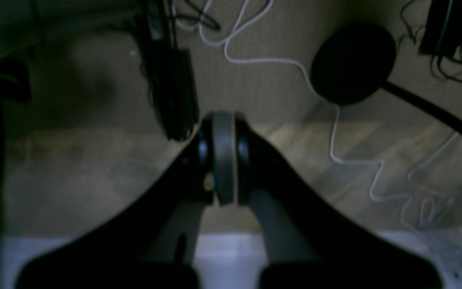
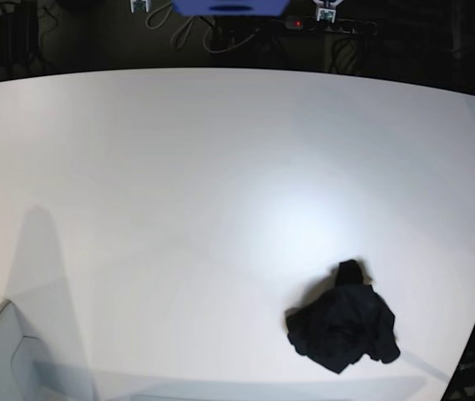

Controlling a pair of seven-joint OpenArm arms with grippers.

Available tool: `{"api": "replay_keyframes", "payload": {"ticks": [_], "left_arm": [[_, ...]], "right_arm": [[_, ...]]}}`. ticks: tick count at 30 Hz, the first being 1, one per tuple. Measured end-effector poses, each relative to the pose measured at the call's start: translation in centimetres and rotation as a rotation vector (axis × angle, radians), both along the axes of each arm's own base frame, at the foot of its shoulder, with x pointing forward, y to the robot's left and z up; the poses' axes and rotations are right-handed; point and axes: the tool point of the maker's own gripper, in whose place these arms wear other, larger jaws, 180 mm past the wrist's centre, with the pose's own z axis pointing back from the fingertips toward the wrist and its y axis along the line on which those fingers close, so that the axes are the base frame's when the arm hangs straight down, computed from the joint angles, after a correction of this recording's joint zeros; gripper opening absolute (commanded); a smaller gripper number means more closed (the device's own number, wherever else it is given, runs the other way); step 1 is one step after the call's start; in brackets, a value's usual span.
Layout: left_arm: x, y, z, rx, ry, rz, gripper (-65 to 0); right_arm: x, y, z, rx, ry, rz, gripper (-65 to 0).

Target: Layout the t-shirt on the table in an organized manner, then fold the t-shirt properly

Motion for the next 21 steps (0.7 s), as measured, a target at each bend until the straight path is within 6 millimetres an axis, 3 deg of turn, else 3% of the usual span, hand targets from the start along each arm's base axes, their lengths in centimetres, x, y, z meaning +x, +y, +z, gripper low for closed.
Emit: {"api": "replay_keyframes", "payload": {"ticks": [4, 12, 21], "left_arm": [[-0.3, 0.7, 2.5, 0.004, -0.076, -0.021, -65.0], [2.3, 1.2, 10.4, -0.005, -0.294, -0.090, -65.0], [8.4, -1.4, 20.3, -0.073, -0.576, -0.122, -65.0]], "right_arm": [[1.1, -1.4, 3.2, -0.024, -0.110, 0.027, -65.0], [5.6, -2.7, 12.5, -0.049, -0.371, 0.097, -65.0], [14.0, -1.9, 21.7, -0.049, -0.673, 0.140, -65.0]]}}
